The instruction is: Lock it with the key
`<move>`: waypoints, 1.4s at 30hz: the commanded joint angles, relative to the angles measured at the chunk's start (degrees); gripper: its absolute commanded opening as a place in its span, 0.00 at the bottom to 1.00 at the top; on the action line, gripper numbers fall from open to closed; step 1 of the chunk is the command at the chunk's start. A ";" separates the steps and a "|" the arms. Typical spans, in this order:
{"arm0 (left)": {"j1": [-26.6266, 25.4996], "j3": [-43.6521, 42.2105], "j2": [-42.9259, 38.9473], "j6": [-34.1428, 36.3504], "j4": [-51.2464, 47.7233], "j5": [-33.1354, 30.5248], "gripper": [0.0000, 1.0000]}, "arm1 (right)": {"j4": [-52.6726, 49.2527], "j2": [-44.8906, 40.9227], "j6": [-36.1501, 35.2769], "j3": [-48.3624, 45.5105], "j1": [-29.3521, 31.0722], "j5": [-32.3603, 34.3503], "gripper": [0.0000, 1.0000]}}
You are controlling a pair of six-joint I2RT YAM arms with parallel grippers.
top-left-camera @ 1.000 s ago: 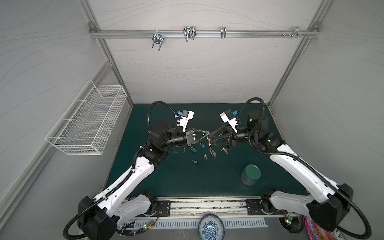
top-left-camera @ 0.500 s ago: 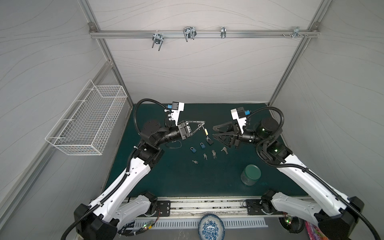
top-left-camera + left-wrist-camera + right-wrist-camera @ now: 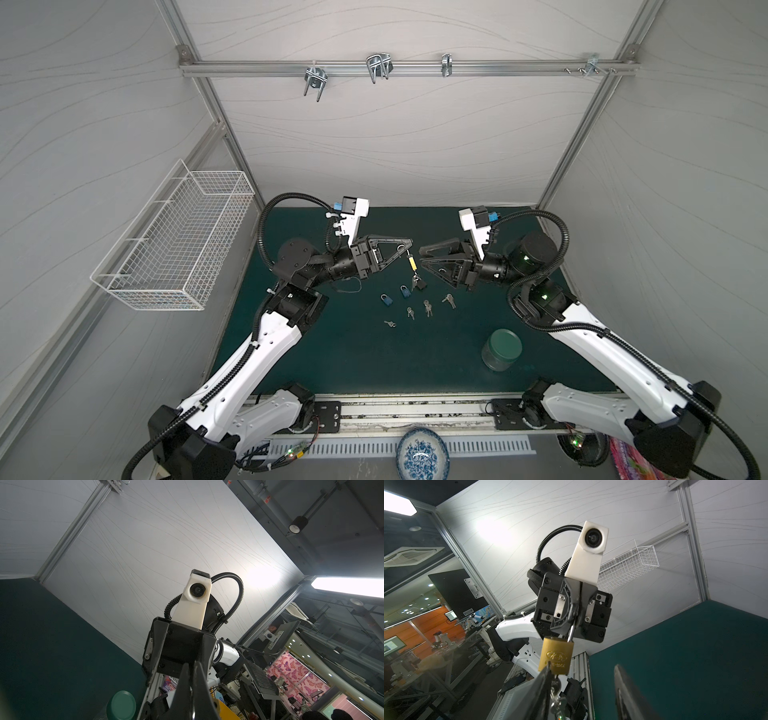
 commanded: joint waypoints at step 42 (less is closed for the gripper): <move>-1.17 2.22 -1.89 2.69 -1.30 -0.34 0.00 | -4.54 0.71 -7.81 3.05 5.66 -0.25 0.44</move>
